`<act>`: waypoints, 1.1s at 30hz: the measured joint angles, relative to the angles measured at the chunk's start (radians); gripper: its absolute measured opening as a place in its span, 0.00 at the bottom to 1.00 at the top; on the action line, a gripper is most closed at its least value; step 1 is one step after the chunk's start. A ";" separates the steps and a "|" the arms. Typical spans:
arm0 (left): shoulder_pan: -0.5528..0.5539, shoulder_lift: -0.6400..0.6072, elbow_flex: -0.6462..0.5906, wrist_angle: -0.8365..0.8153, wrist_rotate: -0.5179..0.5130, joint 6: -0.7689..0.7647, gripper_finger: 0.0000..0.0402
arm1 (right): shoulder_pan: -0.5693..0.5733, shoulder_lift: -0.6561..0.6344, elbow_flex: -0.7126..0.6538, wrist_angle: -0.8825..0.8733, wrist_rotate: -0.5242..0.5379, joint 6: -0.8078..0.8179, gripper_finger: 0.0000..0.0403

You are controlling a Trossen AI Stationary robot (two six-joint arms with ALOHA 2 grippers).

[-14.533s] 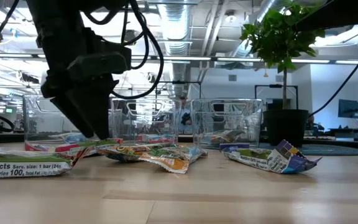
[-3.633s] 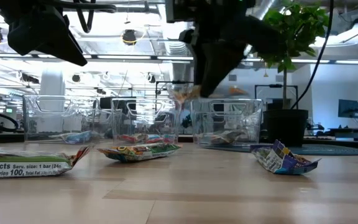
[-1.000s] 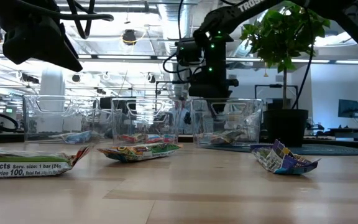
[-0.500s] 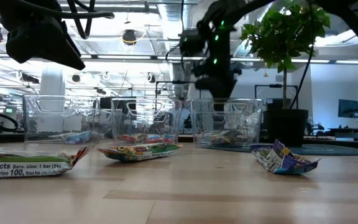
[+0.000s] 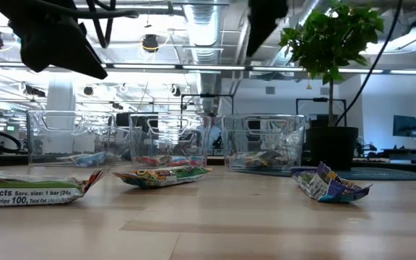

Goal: Pick and place Granola Bars by type
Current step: Put the red chocolate chip into the center transparent bin

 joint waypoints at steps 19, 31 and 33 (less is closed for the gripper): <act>0.053 0.000 0.000 0.036 -0.003 0.024 0.43 | 0.355 -0.543 -0.702 0.609 -0.235 -0.162 0.33; 0.145 0.000 0.000 0.183 -0.018 0.083 0.43 | 0.492 -0.763 -1.228 1.141 -0.234 -0.145 0.32; 0.164 0.000 0.000 0.201 0.018 0.100 0.43 | 0.514 -0.779 -1.264 1.183 -0.232 -0.151 0.31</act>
